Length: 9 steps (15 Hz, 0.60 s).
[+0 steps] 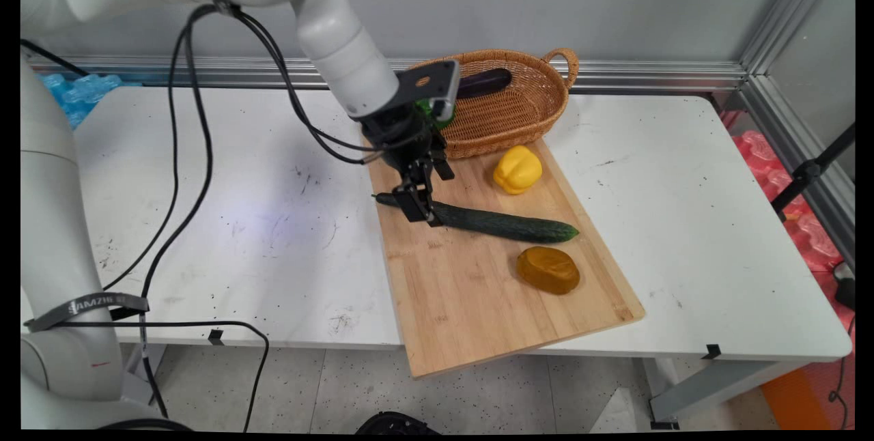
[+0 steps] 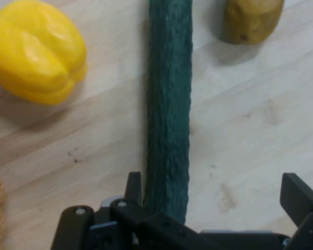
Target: Pick up the cucumber from the cutting board
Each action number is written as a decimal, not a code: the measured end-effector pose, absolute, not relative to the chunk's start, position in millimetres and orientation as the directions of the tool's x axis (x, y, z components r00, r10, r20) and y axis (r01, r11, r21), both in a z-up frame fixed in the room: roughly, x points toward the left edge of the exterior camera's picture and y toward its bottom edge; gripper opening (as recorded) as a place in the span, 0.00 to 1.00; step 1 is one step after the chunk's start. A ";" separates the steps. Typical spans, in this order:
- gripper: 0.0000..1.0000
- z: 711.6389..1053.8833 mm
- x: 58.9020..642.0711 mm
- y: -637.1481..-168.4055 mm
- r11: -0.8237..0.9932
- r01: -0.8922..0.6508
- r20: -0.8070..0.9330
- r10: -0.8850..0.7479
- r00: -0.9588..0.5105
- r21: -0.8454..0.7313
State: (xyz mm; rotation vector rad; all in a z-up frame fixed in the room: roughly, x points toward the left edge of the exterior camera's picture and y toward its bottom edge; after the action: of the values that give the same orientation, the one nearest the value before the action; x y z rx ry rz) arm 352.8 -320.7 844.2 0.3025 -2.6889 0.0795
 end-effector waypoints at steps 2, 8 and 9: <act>1.00 835.9 347.5 -322.9 0.973 -0.229 0.421 -0.205 -0.884 -0.007; 1.00 811.3 333.1 -330.6 0.971 -0.238 0.412 -0.214 -0.885 -0.007; 1.00 808.2 331.6 -331.6 0.971 -0.239 0.411 -0.215 -0.886 -0.007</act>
State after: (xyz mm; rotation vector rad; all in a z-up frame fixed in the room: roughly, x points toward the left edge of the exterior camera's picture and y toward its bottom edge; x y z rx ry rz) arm 331.6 -331.6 808.2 0.3254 -2.7010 0.0794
